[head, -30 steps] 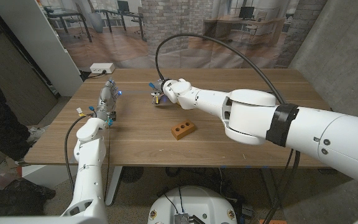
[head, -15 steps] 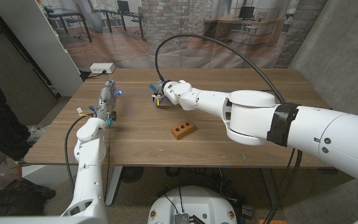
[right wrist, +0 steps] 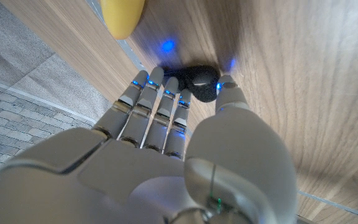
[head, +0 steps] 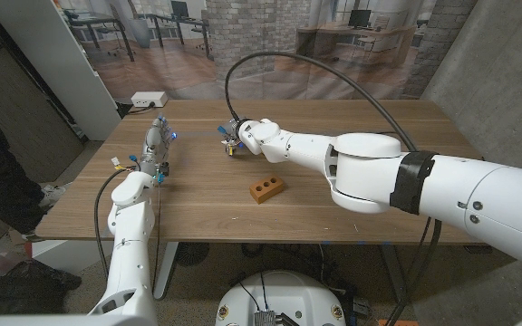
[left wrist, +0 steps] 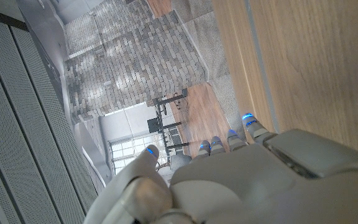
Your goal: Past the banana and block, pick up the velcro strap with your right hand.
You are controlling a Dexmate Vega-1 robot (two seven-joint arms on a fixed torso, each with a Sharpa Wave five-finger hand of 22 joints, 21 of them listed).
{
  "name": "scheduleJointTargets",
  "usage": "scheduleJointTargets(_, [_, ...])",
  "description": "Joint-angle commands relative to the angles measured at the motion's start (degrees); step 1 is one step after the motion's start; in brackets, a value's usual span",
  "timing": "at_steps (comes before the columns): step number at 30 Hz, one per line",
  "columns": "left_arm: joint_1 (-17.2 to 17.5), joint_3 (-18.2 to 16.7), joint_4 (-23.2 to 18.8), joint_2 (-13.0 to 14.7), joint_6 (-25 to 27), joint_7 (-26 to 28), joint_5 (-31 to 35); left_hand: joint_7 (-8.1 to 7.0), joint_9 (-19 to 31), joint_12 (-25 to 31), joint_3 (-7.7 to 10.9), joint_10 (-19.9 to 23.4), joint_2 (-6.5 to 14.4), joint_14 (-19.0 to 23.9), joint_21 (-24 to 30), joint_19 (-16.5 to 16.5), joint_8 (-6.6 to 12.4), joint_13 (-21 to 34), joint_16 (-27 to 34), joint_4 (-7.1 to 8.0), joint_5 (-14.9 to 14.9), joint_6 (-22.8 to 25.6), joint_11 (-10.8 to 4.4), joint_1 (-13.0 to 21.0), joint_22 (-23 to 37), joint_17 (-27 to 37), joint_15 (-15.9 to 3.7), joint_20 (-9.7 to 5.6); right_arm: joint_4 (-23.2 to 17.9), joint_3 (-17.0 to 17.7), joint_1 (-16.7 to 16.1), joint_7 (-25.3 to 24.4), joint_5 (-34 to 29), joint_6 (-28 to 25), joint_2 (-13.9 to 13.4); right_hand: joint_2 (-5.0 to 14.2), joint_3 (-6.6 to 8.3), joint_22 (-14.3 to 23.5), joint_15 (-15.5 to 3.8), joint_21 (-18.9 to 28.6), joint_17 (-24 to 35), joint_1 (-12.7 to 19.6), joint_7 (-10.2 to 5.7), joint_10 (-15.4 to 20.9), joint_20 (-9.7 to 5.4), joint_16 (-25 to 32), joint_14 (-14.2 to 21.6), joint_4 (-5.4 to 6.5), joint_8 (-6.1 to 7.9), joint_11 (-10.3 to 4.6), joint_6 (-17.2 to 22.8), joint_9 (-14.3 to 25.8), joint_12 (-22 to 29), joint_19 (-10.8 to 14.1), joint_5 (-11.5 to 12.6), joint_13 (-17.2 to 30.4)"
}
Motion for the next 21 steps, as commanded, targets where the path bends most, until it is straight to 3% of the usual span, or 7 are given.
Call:
scheduleJointTargets(1, [-0.2, 0.0, 0.4, -0.1, -0.2, -0.1, 0.0, -0.09, 0.3, 0.0, -0.16, -13.6, 2.1, -16.1, -0.2, -11.1, -0.12, 0.1, -0.1, 0.03, 0.4, -9.9, 0.02, -0.4, 0.1, 0.3, -0.26, -0.36, 0.0, 1.3, -1.3, -2.7, -2.0, 0.6, -0.6, 2.34, -0.79, 0.4, -8.35, 1.0, 3.9, 4.9, -0.63, 7.7, -6.52, 5.1, 6.8, -0.51, 1.44, -0.81, 7.5, 0.2, 2.9, 1.8, 0.4, 1.9])
scheduleJointTargets(9, [-0.4, 0.2, 0.7, -0.1, -0.2, -0.2, 0.1, -0.15, 0.3, -0.1, -0.34, -13.8, 2.0, -16.2, -0.4, -11.1, -0.18, 0.1, -0.1, 0.07, 0.4, -10.1, -0.01, -0.5, 0.1, 0.3, -0.20, -0.40, 0.0, 4.5, -2.5, -6.3, -5.6, 2.2, -1.3, 6.22, -0.78, 0.7, -8.85, 2.3, 8.7, 11.3, -0.65, 15.9, -7.34, 9.4, 11.9, -1.17, 3.70, -2.20, 16.1, 1.8, 7.9, 3.4, -1.0, 4.9])
scheduleJointTargets(15, [-0.5, 0.3, 0.6, -0.1, -0.2, -0.4, 0.1, -0.19, 0.3, -0.1, -0.48, -13.8, 2.0, -16.0, -0.4, -10.9, -0.13, 0.1, -0.1, 0.10, 0.5, -10.0, -0.08, -0.6, 0.1, 0.3, -0.17, -0.39, -1.3, 9.0, -4.4, -11.0, -11.2, 4.8, -3.0, 6.70, -0.78, 1.0, -9.08, 2.9, 10.7, 14.4, -0.80, 17.3, -8.06, 10.7, 13.5, -1.72, 4.29, -3.25, 17.3, 2.9, 9.6, 3.8, -1.9, 6.4])
scheduleJointTargets(21, [-0.3, 0.4, 0.3, -0.1, -0.1, -0.5, 0.1, -0.17, 0.3, 0.0, -0.59, -13.8, 2.0, -16.2, -0.6, -11.0, -0.16, 0.1, -0.1, 0.12, 0.5, -10.1, 0.04, -0.6, 0.1, 0.3, -0.20, -0.39, 1.9, 12.5, -4.9, -15.5, -15.2, 7.5, -1.9, 7.02, -0.81, 1.4, -9.12, 3.4, 11.8, 16.1, -0.86, 17.3, -8.54, 10.9, 13.9, -1.70, 4.04, -3.34, 17.4, 3.0, 10.5, 3.7, -2.4, 7.5])
